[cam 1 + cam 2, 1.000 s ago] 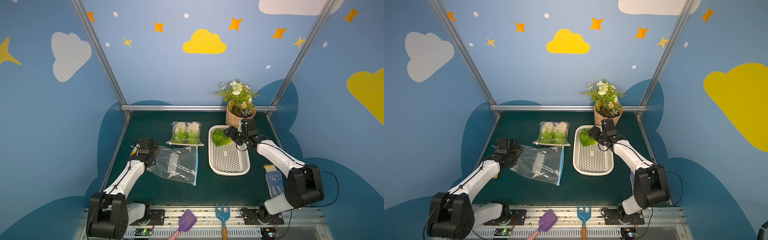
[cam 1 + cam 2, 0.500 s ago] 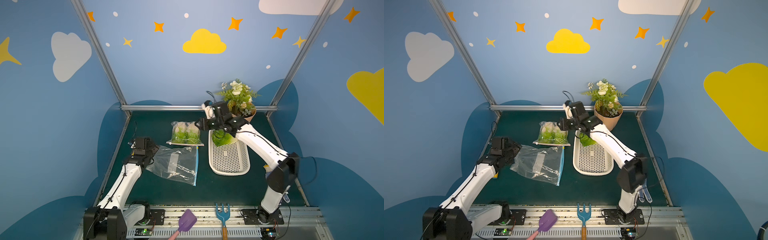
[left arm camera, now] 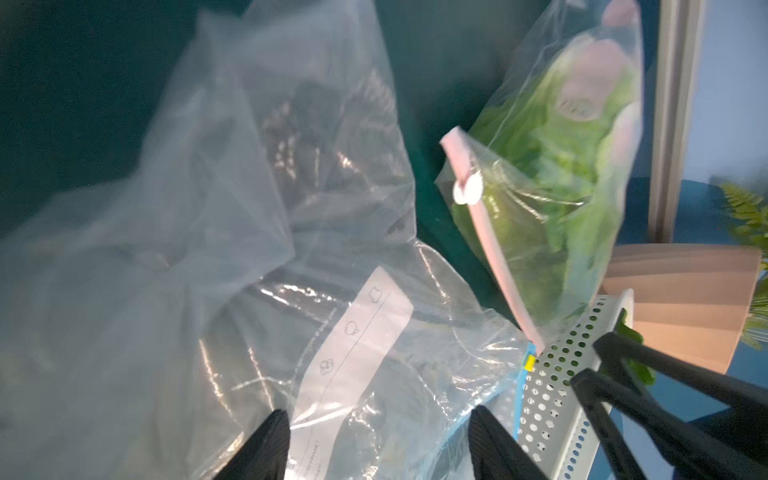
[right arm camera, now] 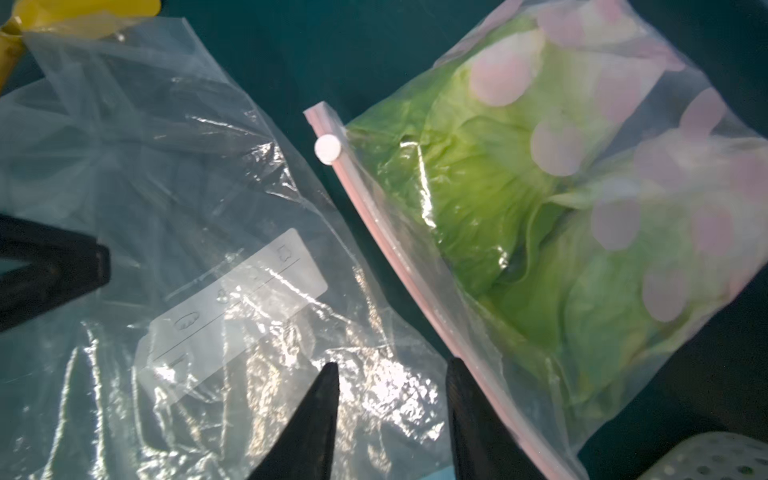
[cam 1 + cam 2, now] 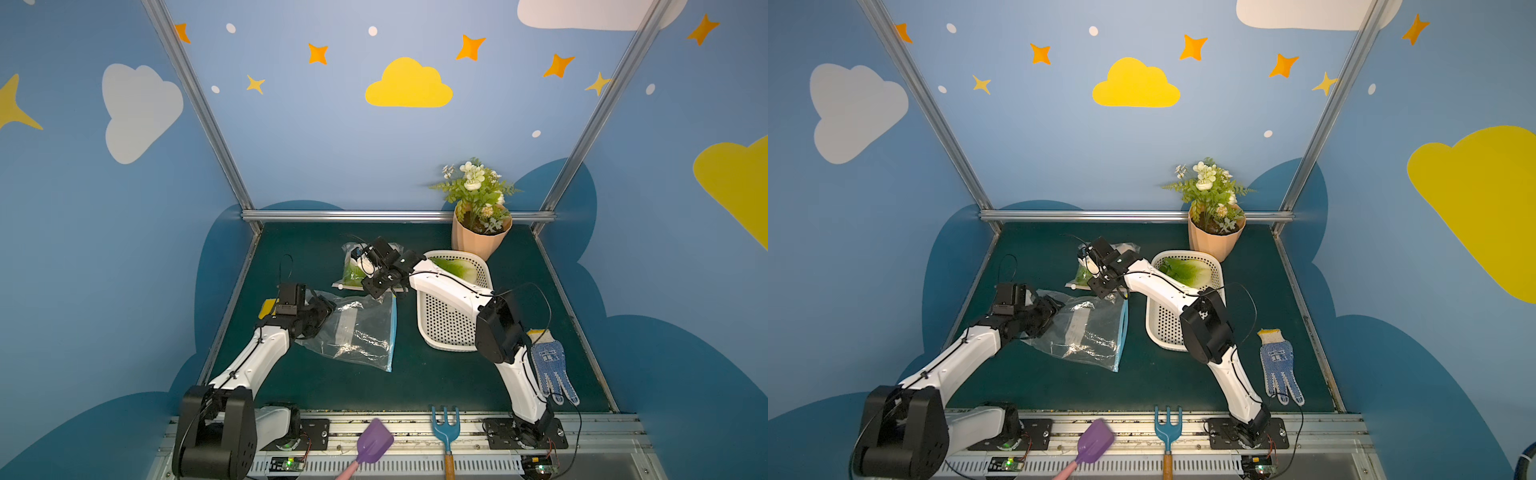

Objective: Open the zip-top bag and take out the chinese cabbages
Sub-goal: Pick up the zipper food storage bag at the center of the board, then adjust the zipper food storage bag at the center of the board.

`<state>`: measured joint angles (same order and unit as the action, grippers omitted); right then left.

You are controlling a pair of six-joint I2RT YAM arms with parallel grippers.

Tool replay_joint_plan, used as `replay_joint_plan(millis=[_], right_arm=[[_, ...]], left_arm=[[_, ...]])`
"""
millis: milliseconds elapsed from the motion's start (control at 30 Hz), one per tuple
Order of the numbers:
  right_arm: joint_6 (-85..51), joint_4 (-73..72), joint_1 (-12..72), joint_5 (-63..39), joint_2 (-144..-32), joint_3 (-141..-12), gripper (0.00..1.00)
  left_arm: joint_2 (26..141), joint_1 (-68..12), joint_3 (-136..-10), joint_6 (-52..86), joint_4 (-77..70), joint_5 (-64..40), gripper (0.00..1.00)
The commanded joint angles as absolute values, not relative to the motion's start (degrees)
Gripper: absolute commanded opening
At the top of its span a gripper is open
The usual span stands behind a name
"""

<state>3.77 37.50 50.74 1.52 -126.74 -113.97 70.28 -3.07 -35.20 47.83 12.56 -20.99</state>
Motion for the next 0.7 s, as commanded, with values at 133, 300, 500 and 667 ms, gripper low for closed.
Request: replay_joint_plan(millis=[133, 300, 500, 667], right_arm=[[10.99, 29.92, 52.68, 7.47, -129.45, -114.46, 0.57], [13.20, 28.53, 53.26, 8.59, -130.75, -114.10, 0.61], [16.17, 27.15, 54.55, 12.92, -132.27, -113.24, 0.67], [19.38, 24.21, 55.38, 18.00, -132.76, -110.65, 0.68]], left_arm=[[75.35, -3.25, -33.35, 49.13, 6.65, -24.26, 0.69], [78.60, -3.35, -32.20, 49.66, 4.47, -24.52, 0.69], [81.74, -3.44, -31.64, 50.10, 2.69, -25.21, 0.68], [82.74, -3.57, -31.73, 49.93, 2.42, -25.40, 0.68]])
